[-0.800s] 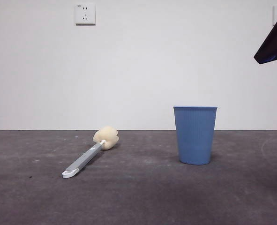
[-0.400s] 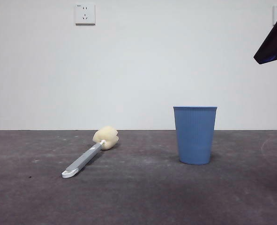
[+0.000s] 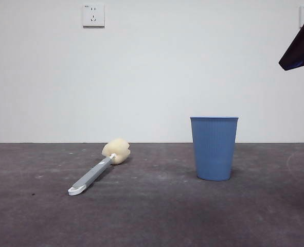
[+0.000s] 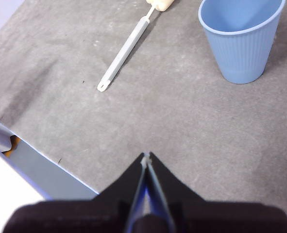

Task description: Pick up the cup brush,pick up the cup,insert the brush into the cup,clean the cup,put the cup brush back,put the cup back to the fixed position on the table

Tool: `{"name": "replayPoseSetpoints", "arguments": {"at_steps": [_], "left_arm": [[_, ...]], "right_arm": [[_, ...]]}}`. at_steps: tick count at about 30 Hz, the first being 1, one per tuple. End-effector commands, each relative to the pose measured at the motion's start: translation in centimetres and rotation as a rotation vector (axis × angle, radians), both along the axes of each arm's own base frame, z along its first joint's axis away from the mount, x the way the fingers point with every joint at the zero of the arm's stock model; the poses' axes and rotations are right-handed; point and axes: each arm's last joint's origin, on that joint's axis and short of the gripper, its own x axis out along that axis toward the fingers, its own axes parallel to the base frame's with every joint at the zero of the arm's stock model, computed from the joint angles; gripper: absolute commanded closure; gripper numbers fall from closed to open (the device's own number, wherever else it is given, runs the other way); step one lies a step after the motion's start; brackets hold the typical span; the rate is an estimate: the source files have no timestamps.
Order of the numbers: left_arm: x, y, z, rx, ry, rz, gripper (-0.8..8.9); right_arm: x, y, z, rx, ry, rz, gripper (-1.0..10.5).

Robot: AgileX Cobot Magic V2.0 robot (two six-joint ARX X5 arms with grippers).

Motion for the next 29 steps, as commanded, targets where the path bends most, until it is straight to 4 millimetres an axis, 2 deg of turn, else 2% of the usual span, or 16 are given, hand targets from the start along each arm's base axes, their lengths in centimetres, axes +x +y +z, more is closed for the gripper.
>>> {"name": "replayPoseSetpoints", "arguments": {"at_steps": [1, 6, 8, 13, 18, 22, 29], "left_arm": [[0.1, 0.0, -0.4, -0.006, 0.008, 0.004, 8.16], [0.1, 0.0, -0.4, -0.006, 0.008, 0.004, 8.16], [0.1, 0.0, -0.4, -0.006, 0.008, 0.004, 8.16], [0.1, 0.0, -0.4, -0.006, 0.008, 0.004, 8.16], [0.1, 0.0, -0.4, -0.006, 0.008, 0.004, 8.16], [0.1, 0.0, -0.4, -0.006, 0.008, 0.004, 8.16], [0.1, 0.0, -0.4, -0.006, 0.008, 0.004, 8.16]], "right_arm": [[0.0, 0.0, 0.0, 0.002, 0.001, -0.005, 9.5], [-0.1, 0.0, 0.1, 0.001, -0.01, -0.003, 9.5], [-0.3, -0.4, 0.3, -0.029, -0.074, 0.0, 9.5], [-1.1, -2.0, 1.3, -0.11, -0.259, -0.036, 9.5], [-1.8, -4.3, 1.5, -0.127, -0.375, -0.209, 9.5], [-1.8, -5.6, -0.2, -0.109, -0.48, -0.353, 9.5], [-1.6, -6.7, -4.8, -0.049, -0.631, -0.507, 9.5]]}}
